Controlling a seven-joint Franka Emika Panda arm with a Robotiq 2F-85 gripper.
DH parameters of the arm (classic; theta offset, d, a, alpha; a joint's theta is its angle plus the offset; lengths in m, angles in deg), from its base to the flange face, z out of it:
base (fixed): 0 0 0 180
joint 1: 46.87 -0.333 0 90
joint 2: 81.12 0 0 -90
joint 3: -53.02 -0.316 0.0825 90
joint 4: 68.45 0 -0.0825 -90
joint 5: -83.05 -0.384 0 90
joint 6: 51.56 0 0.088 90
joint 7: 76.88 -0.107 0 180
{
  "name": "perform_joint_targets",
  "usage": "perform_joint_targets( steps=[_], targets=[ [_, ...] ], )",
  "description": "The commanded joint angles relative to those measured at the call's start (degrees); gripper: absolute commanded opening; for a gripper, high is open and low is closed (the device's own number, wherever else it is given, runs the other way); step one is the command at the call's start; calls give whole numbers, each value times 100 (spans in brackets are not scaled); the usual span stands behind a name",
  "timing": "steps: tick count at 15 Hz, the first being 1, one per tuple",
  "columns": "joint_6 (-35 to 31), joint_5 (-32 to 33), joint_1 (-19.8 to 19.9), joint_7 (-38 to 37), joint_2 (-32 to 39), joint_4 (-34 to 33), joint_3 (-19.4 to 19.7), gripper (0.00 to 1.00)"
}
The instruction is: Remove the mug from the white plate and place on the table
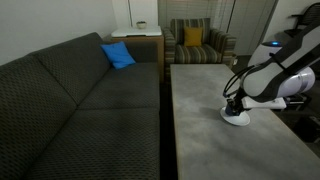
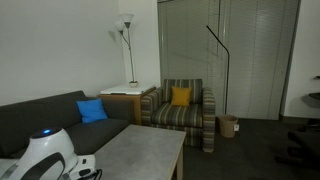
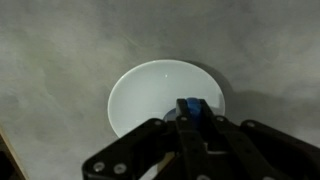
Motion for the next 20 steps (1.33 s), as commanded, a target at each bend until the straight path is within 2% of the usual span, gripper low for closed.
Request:
perform_joint_targets(
  steps=[1,4,8,15,20],
  targets=[
    [14,140,91,462,-316,342,-289,3],
    [148,257,242,1153,-373,375,-757,3],
    [280,333,105,1506,-351,392,-900,3],
    [174,372,-445,1255,-80,200,-562,3],
    [123,449,-1131,581,8,205,148,3]
  ],
)
